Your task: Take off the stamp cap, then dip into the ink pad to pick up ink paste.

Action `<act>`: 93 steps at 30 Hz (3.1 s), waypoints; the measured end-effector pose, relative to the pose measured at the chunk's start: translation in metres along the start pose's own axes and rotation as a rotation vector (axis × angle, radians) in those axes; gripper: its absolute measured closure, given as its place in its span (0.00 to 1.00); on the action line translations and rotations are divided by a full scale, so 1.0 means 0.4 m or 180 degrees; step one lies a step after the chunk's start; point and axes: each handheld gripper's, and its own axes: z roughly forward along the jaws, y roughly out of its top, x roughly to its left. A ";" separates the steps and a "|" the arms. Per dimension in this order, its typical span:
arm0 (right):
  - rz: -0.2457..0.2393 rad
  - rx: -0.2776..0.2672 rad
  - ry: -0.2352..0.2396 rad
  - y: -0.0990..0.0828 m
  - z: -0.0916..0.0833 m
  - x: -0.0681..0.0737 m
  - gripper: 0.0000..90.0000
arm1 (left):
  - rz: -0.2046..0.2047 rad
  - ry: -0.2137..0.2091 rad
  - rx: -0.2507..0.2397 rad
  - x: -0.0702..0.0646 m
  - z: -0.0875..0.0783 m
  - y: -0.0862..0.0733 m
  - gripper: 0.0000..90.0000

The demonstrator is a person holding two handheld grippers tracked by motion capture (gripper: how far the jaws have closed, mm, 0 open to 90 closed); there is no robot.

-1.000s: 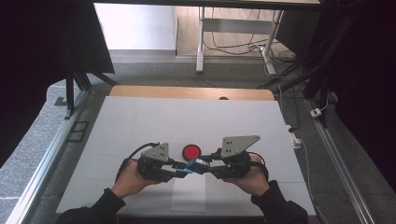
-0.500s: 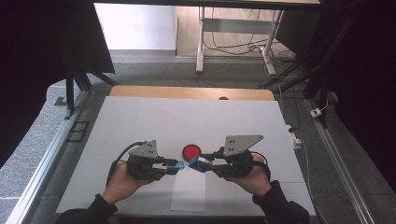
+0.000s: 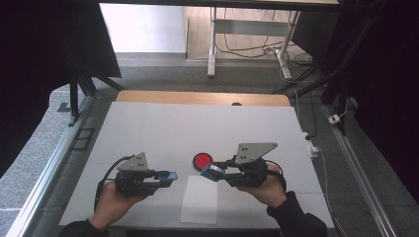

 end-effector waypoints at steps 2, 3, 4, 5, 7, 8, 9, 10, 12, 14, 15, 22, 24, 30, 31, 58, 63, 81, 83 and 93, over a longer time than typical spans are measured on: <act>0.0020 0.0004 -0.0026 -0.001 0.000 -0.002 0.79 | -0.0047 0.0037 -0.0023 -0.001 -0.011 -0.011 0.76; 0.0032 0.0000 -0.0029 -0.002 -0.001 -0.002 0.79 | -0.0071 0.0050 -0.0035 -0.002 -0.017 -0.017 0.76; 0.0045 0.0009 -0.0038 -0.002 -0.001 -0.003 0.79 | -0.0095 0.0068 -0.0053 -0.002 -0.023 -0.022 0.76; 0.0048 0.0009 -0.0043 -0.002 -0.002 -0.003 0.79 | -0.0121 0.0082 -0.0063 -0.002 -0.029 -0.028 0.76; 0.0065 0.0000 -0.0040 -0.002 -0.002 -0.004 0.79 | -0.0183 0.0114 -0.0083 -0.003 -0.041 -0.040 0.76; 0.0069 0.0001 -0.0047 -0.002 -0.002 -0.005 0.79 | -0.0206 0.0137 -0.0087 -0.003 -0.047 -0.047 0.76; 0.0068 0.0006 -0.0057 -0.003 -0.001 -0.005 0.79 | -0.0223 0.0148 -0.0101 -0.004 -0.052 -0.053 0.76; 0.0070 0.0013 -0.0068 -0.003 -0.001 -0.005 0.79 | -0.0241 0.0163 -0.0112 -0.004 -0.058 -0.060 0.76; 0.0083 0.0012 -0.0085 -0.004 0.000 -0.006 0.79 | -0.0271 0.0204 -0.0136 -0.005 -0.069 -0.071 0.76; 0.0098 0.0012 -0.0107 -0.004 -0.001 -0.009 0.79 | -0.0285 0.0266 -0.0133 -0.006 -0.079 -0.082 0.76; 0.0106 0.0011 -0.0111 -0.005 -0.001 -0.011 0.79 | -0.0283 0.0308 -0.0126 -0.007 -0.084 -0.087 0.76; 0.0171 0.0005 -0.0164 -0.009 -0.002 -0.017 0.79 | -0.0361 0.0473 -0.0114 -0.010 -0.110 -0.121 0.76; 0.0186 0.0013 -0.0182 -0.010 -0.002 -0.019 0.79 | -0.0407 0.0491 -0.0117 -0.009 -0.117 -0.131 0.76; 0.0226 0.0031 -0.0209 -0.015 0.003 -0.023 0.79 | -0.0518 0.0548 -0.0075 -0.009 -0.133 -0.163 0.76; 0.0228 0.0036 -0.0216 -0.016 0.004 -0.023 0.79 | -0.0538 0.0556 -0.0073 -0.009 -0.135 -0.168 0.76; 0.0355 0.0183 -0.0280 -0.024 0.026 -0.050 0.79 | -0.0786 0.0602 0.0072 0.000 -0.141 -0.201 0.76; 0.0387 0.0206 -0.0293 -0.020 0.038 -0.063 0.79 | -0.0774 0.0609 0.0079 -0.001 -0.140 -0.201 0.76; 0.0437 0.0378 -0.0406 -0.020 0.104 -0.124 0.79 | -0.0778 0.0617 0.0068 0.000 -0.141 -0.200 0.76; 0.0425 0.0411 -0.0400 -0.020 0.112 -0.131 0.79 | -0.0773 0.0621 0.0065 -0.001 -0.141 -0.200 0.76; 0.0401 0.0614 -0.0451 -0.026 0.167 -0.164 0.79 | -0.0749 0.0626 0.0085 -0.003 -0.138 -0.199 0.76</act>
